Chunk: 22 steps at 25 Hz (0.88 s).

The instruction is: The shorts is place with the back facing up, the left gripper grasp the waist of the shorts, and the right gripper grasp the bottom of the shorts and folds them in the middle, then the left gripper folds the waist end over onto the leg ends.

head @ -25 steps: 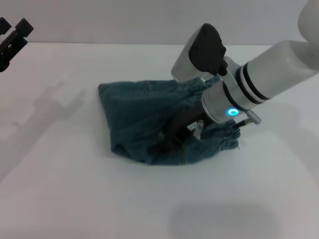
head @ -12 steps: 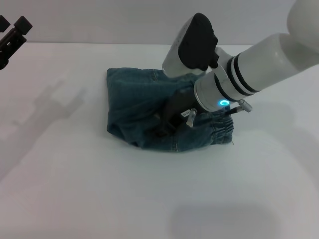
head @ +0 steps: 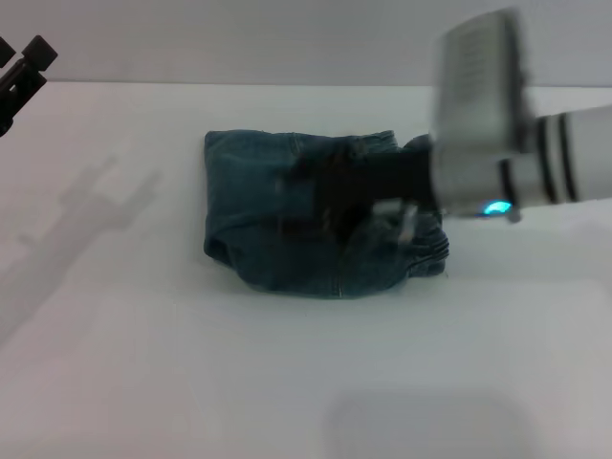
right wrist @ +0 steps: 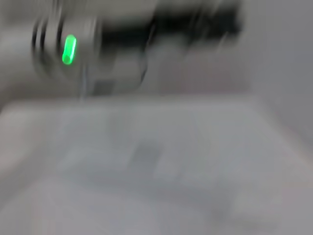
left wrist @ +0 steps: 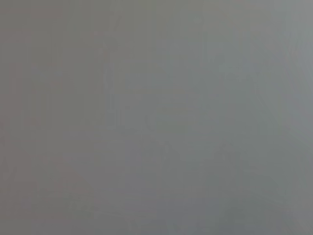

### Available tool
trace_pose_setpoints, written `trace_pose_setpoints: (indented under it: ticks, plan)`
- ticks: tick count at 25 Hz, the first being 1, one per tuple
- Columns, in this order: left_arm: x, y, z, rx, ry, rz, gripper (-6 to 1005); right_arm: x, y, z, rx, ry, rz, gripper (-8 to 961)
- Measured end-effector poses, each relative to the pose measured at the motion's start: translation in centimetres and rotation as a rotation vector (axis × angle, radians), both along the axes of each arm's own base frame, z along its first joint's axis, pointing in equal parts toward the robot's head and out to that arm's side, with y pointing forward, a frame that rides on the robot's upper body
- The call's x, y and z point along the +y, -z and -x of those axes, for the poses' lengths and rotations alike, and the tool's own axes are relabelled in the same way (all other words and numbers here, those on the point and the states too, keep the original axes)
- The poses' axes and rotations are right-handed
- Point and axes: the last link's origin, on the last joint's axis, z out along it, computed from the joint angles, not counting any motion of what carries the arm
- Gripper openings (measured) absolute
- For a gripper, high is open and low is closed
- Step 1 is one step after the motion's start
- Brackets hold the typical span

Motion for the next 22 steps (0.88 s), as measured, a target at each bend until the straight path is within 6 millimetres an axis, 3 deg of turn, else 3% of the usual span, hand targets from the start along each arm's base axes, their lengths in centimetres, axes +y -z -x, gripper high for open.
trace_pose_setpoints:
  ticks: [5, 11, 17, 22]
  plan:
    - [-0.1, 0.0, 0.1, 0.001, -0.002, -0.001, 810, 1.3, -4.3, -2.4, 0.229, 0.057, -0.196, 570]
    - [-0.6, 0.3, 0.7, 0.004, -0.021, -0.007, 810, 1.4, -8.6, -7.7, 0.444, 0.089, -0.555, 570]
    - [-1.7, 0.7, 1.7, -0.005, -0.049, -0.080, 810, 0.1, -11.1, -13.2, 0.573, 0.173, -0.955, 569]
    - [-3.7, 1.1, 3.1, 0.016, -0.098, -0.237, 810, -0.8, -12.5, -15.9, 0.594, 0.226, -1.262, 569]
